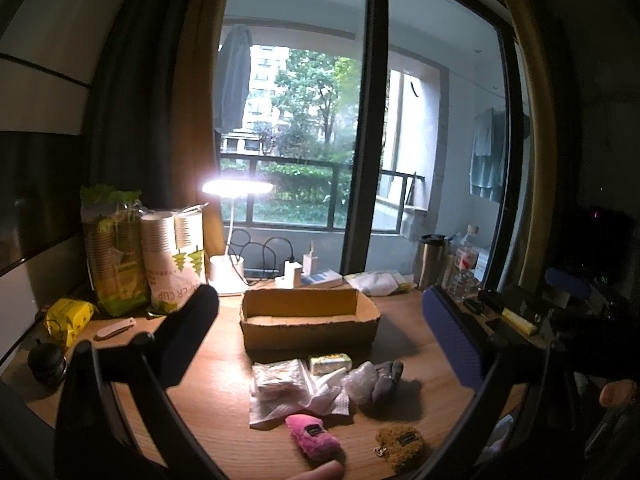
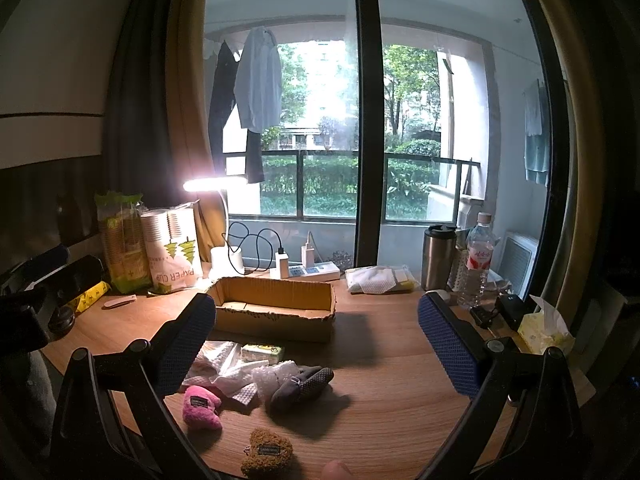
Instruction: Organize soft objects
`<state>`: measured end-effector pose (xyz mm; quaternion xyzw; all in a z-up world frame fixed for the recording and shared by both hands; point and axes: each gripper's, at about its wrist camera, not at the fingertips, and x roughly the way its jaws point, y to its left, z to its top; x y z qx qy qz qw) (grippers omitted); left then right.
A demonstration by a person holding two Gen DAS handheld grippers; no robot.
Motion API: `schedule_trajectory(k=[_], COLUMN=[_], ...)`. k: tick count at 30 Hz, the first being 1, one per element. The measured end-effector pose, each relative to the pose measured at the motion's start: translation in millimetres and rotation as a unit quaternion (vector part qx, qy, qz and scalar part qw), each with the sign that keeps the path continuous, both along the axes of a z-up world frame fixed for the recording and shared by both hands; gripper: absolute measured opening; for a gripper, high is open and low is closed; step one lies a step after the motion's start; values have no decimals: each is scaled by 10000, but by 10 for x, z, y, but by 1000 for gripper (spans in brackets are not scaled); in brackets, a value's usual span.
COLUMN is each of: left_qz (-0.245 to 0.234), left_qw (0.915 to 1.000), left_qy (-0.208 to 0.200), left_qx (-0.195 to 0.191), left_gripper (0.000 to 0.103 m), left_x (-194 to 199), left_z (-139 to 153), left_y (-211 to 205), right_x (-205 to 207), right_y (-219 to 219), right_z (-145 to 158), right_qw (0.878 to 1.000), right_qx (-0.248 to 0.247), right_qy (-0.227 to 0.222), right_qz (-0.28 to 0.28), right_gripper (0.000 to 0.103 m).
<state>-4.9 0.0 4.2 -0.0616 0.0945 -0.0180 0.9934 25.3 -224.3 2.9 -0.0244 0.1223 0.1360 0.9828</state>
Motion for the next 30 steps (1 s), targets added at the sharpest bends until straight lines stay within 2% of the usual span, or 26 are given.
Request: schedule_trajectory(k=[30], left_qz=[17], left_qw=[10000], left_qy=[-44], left_qx=[37], left_gripper=[103], left_x=[1], left_z=[28], left_y=[-28], right_x=[-4], right_y=[-17], right_z=[-5], right_qw=[10000], right_qx=[6], right_qy=[-4], right_qz=[14], right_gripper=[103])
